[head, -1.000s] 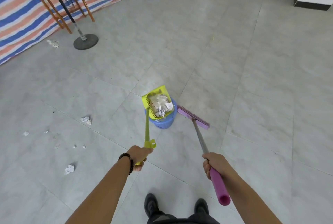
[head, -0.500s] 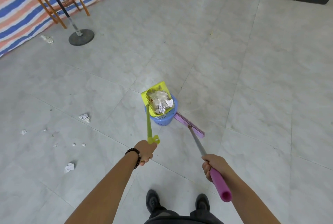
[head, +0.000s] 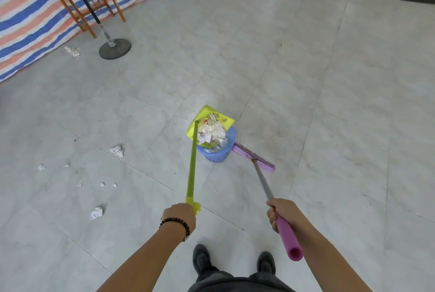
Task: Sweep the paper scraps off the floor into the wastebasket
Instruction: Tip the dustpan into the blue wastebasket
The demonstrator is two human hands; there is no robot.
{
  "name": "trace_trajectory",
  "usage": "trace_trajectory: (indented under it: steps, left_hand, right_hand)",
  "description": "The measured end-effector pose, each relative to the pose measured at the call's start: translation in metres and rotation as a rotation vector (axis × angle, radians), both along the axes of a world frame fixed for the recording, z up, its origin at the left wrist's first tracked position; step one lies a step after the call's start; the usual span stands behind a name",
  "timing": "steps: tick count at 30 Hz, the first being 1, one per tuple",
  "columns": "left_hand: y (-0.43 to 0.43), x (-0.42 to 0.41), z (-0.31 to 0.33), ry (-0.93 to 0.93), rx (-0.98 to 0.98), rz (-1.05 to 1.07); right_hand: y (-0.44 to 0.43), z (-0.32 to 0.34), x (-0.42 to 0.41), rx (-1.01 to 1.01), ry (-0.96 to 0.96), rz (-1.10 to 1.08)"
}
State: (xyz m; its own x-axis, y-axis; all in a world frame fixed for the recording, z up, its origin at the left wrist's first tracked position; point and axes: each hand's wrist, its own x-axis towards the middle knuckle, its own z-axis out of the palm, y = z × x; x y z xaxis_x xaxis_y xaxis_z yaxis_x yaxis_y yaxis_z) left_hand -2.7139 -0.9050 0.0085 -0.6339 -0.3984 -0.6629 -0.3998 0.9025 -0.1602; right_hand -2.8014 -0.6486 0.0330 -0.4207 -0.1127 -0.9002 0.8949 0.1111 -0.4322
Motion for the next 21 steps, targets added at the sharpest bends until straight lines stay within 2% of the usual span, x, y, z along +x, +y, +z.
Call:
trace_trajectory:
  steps: [9,17,21]
  left_hand:
    - [0.003,0.011,-0.018,0.008,-0.073,0.006]
    - [0.001,0.020,-0.019,0.096,-0.063,0.171]
    - [-0.003,0.027,-0.022,0.100,-0.106,0.173]
  right_hand:
    - [0.013,0.002,0.002,-0.021,-0.012,-0.017]
    - [0.011,0.001,0.002,-0.024,-0.022,-0.006]
    - [0.011,0.002,0.002,-0.017,-0.023,0.001]
